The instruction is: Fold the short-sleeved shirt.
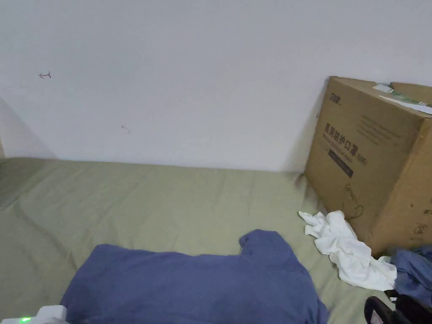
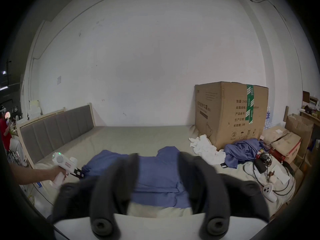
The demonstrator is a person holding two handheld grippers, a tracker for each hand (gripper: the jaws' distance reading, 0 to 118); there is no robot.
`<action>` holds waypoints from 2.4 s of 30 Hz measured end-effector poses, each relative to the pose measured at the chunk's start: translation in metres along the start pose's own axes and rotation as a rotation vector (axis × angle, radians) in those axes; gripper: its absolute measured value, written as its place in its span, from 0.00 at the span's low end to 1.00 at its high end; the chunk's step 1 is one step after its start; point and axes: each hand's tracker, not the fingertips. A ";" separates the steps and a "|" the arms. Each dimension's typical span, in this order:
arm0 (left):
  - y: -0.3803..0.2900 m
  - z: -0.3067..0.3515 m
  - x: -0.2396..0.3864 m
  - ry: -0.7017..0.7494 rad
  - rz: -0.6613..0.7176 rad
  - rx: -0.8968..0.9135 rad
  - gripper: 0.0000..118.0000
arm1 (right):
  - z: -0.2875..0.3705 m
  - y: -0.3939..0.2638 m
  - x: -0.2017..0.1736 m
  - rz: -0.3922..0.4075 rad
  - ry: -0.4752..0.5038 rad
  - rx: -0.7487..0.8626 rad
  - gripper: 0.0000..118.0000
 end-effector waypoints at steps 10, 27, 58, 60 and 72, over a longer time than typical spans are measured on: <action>0.008 0.025 0.011 -0.015 -0.057 0.044 0.00 | -0.153 -0.109 0.065 -0.062 0.038 -0.592 0.58; -0.008 0.034 0.001 -0.029 -0.060 0.014 0.00 | -0.224 -0.186 0.085 -0.204 0.002 -0.789 0.06; -0.176 0.087 -0.043 -0.088 -0.014 -0.059 0.00 | -0.057 -0.238 0.061 -0.076 0.051 -0.901 0.06; -0.169 0.091 -0.046 -0.095 -0.018 -0.063 0.02 | -0.061 -0.236 0.053 -0.033 0.042 -0.913 0.06; -0.082 0.332 -0.013 -0.125 0.016 0.641 0.67 | -0.056 -0.241 0.027 0.115 -0.004 -0.880 0.06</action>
